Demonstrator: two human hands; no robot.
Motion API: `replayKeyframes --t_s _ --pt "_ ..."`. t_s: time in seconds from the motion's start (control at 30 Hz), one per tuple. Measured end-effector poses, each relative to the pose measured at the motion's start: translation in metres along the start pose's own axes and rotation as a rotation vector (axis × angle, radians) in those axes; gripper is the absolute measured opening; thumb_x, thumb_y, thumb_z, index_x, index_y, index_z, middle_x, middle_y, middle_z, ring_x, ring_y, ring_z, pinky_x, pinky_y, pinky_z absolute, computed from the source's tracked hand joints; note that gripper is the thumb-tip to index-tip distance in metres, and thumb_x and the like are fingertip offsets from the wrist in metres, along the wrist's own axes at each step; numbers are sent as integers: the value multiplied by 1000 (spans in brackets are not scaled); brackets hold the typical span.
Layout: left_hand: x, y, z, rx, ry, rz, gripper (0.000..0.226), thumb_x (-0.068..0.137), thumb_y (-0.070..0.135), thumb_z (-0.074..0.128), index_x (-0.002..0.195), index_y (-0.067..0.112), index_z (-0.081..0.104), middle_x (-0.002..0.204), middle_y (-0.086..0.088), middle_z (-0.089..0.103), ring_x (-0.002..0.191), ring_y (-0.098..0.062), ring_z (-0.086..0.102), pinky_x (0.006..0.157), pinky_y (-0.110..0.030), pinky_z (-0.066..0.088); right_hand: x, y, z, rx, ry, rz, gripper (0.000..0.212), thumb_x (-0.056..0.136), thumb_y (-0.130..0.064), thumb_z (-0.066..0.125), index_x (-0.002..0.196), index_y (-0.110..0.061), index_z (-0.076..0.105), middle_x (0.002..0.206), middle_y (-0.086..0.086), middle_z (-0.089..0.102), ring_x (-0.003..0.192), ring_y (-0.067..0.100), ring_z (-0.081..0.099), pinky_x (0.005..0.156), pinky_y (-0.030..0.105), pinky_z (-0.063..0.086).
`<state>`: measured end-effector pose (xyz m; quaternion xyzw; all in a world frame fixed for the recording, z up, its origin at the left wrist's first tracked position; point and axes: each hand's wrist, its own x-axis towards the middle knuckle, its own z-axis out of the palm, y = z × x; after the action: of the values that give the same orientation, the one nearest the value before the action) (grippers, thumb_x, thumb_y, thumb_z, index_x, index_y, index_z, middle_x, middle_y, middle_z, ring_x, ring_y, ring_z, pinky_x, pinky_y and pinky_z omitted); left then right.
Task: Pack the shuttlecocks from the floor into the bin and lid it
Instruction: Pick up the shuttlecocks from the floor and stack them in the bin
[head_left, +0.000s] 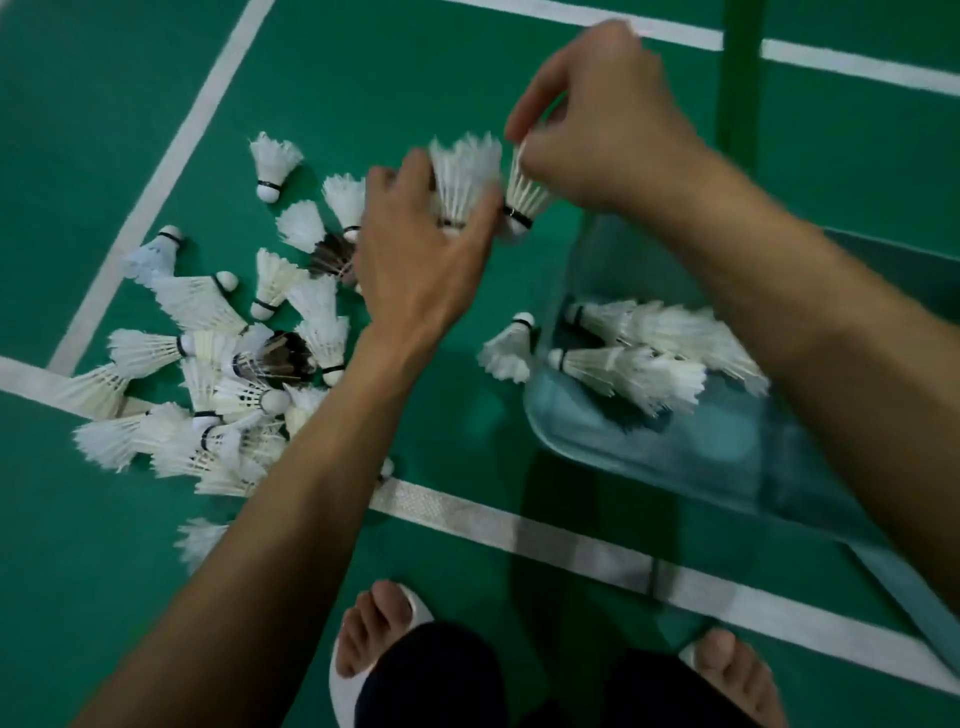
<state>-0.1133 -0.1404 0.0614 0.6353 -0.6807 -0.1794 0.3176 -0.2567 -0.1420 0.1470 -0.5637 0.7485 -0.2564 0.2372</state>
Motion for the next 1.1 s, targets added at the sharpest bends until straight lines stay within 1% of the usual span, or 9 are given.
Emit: replayKeyframes --t_s 0.1,0.23,0.3,0.43,0.57,0.7,0.87,1.0,1.1 --pt "-10 67 0 -155 -31 99 49 87 73 48 99 30 68 92 10 68 83 -13 62 71 -36 52 -32 31 -58 223 102 153 39 70 -16 80 103 -17 58 85 -5 53 81 12 58 64 29 49" --pt "-39 125 23 -131 -271 279 52 90 72 46 99 27 70 86 11 70 78 -10 66 68 -33 52 -68 83 -111 243 154 365 59 60 -20 87 112 3 69 99 15 73 92 28 75 75 52 63" --pt "-53 130 43 -83 -417 333 54 88 74 47 93 25 68 81 9 69 76 -13 65 66 -35 51 -86 108 -121 163 96 453 47 65 -19 90 105 1 75 103 19 75 90 25 74 82 51 63" --pt "-73 128 81 52 -721 342 59 87 76 52 72 19 52 66 4 57 62 -19 54 55 -33 34 -121 158 -103 11 33 587 33 63 -22 92 91 -13 77 91 5 76 88 19 72 81 33 60" --pt "-72 126 102 128 -959 221 63 88 78 50 71 18 45 70 -2 53 63 -23 49 62 -35 38 -137 194 -70 -176 5 620 14 73 -13 72 85 -12 65 81 6 64 82 31 65 73 35 53" --pt "-65 120 97 173 -1033 136 57 86 70 63 81 13 59 82 -8 65 72 -26 61 71 -35 48 -133 197 -52 -285 -27 595 17 79 -3 66 76 -10 51 71 5 48 81 33 55 70 32 43" --pt "-59 96 82 140 -968 10 53 85 64 69 69 19 46 72 0 50 64 -17 47 62 -31 35 -120 191 -26 -233 -13 538 18 78 2 64 70 -8 52 75 9 52 80 32 55 72 28 44" --pt "-59 84 72 157 -1061 -60 56 88 63 67 99 8 64 101 -5 61 82 -19 56 69 -31 41 -113 192 -20 -88 52 647 9 88 -4 65 90 -9 58 94 8 59 87 27 59 75 25 46" --pt "-64 90 76 187 -1085 -57 63 89 62 66 118 6 65 118 -7 61 85 -21 55 59 -29 38 -110 197 -19 90 90 801 10 87 -8 70 91 -9 60 98 8 69 85 26 72 60 26 55"
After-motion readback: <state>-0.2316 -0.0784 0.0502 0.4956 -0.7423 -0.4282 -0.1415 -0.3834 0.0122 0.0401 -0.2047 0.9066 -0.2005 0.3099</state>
